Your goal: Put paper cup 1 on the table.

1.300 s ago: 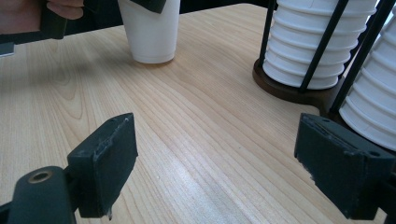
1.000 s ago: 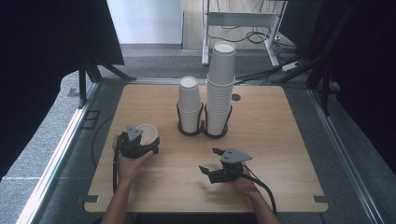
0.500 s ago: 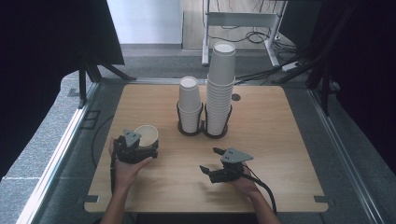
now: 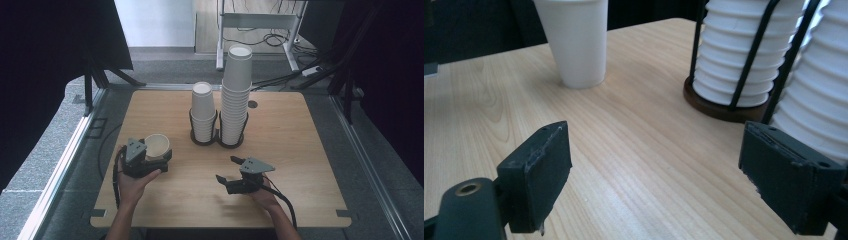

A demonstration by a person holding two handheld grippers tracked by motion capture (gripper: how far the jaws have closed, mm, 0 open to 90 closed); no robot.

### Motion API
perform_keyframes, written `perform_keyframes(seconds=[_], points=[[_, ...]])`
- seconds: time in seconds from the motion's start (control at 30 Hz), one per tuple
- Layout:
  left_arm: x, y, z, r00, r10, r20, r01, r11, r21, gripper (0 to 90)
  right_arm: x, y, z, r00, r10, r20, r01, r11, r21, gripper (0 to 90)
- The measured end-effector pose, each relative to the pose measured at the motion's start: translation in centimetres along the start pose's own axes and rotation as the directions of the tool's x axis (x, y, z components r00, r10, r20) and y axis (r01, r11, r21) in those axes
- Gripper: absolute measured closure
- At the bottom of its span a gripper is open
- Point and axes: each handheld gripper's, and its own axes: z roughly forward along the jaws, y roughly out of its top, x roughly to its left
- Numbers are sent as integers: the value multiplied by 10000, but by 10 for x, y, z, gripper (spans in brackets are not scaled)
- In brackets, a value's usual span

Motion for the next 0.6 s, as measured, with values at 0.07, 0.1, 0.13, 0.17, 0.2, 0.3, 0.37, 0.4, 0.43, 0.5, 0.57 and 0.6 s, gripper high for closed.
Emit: perform_keyframes(seconds=[0.07,0.1,0.13,0.17,0.2,0.3,0.37,0.4,0.43,0.5,0.57,0.6], points=[[-4,1,0,9998,110,191,-110,9999,-29,0,-2,1,-2,10000,62,37,-62,9999,-93,135],[-6,1,1,9995,168,257,-167,9999,-16,0,-3,1,-3,9999,85,75,-84,9999,-129,135],[-8,1,1,9992,213,343,-213,9998,-6,0,-3,1,-4,9999,109,110,-107,9998,-156,136],[-10,1,2,9985,264,490,-264,9997,7,0,-4,2,-5,9998,129,140,-126,9998,-185,136],[-12,1,3,9974,308,646,-310,9995,22,0,-5,2,-5,9998,152,155,-149,9997,-206,136],[-18,0,6,9933,406,1085,-409,9992,8,5,-6,2,-7,9997,154,202,-148,9995,-264,136],[-22,0,7,9900,443,1338,-447,9990,-6,6,-7,3,-8,9996,174,238,-168,9995,-281,136],[-23,0,8,9882,465,1459,-467,9989,-18,7,-8,3,-8,9995,194,253,-186,9993,-316,136],[-25,0,9,9868,483,1544,-485,9988,-24,8,-9,3,-9,9994,196,271,-187,9993,-337,136],[-27,0,10,9844,512,1685,-521,9986,10,10,-10,3,-10,9991,261,335,-247,9989,-404,136],[-30,0,12,9813,556,1841,-572,9984,34,11,-10,4,-12,9988,299,392,-281,9986,-455,137],[-31,-1,13,9803,568,1892,-587,9983,42,12,-11,4,-12,9987,308,411,-288,9984,-478,136]])
